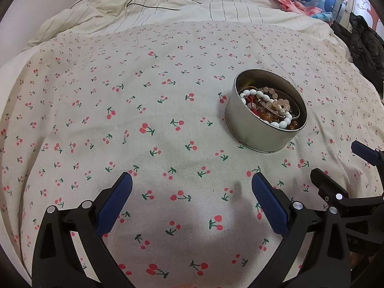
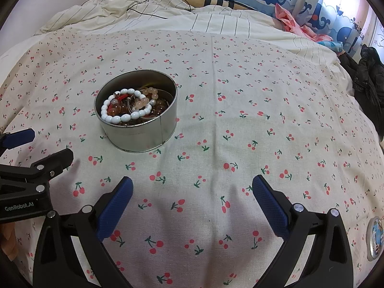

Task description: Organize jewelry

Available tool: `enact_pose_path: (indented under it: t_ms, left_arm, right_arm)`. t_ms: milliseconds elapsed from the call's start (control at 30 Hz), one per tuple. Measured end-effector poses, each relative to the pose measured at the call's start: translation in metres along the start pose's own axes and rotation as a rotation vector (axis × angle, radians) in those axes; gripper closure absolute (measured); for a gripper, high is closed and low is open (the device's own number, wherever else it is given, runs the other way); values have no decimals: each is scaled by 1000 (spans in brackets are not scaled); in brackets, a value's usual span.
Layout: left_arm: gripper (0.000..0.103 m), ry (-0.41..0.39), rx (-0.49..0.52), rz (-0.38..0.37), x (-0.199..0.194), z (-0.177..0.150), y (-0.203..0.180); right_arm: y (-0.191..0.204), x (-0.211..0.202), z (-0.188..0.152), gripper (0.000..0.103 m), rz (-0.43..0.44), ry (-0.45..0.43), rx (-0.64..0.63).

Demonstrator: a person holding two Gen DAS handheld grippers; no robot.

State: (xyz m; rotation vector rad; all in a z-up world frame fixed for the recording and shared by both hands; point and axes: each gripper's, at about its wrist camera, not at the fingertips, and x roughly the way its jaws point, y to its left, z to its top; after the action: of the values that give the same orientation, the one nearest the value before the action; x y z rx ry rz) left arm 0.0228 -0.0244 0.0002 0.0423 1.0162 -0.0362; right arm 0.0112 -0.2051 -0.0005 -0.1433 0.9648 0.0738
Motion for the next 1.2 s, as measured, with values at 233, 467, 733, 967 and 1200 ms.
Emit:
enact_pose_path:
  t_ms: [233,467,733,967,1200]
  left_arm:
    - [7,1,0,2,1,1,0]
    - [7,-11,-22,-29,2,0,2]
    - [7,-91,2,-25,-10,-4,-4]
    - [7,45,-68,-4,10,2,9]
    - [7,37,-77,0,10,0,14]
  right_arm:
    - [0,1,0,8,1,3,-2]
    - [-1,2,-1,8,2,4,4]
    - [-1,1,-1,8,1,6,-4]
    - [-10,1,1,8,-16,0,15]
    - [-11,1,0,8,-21,3,9]
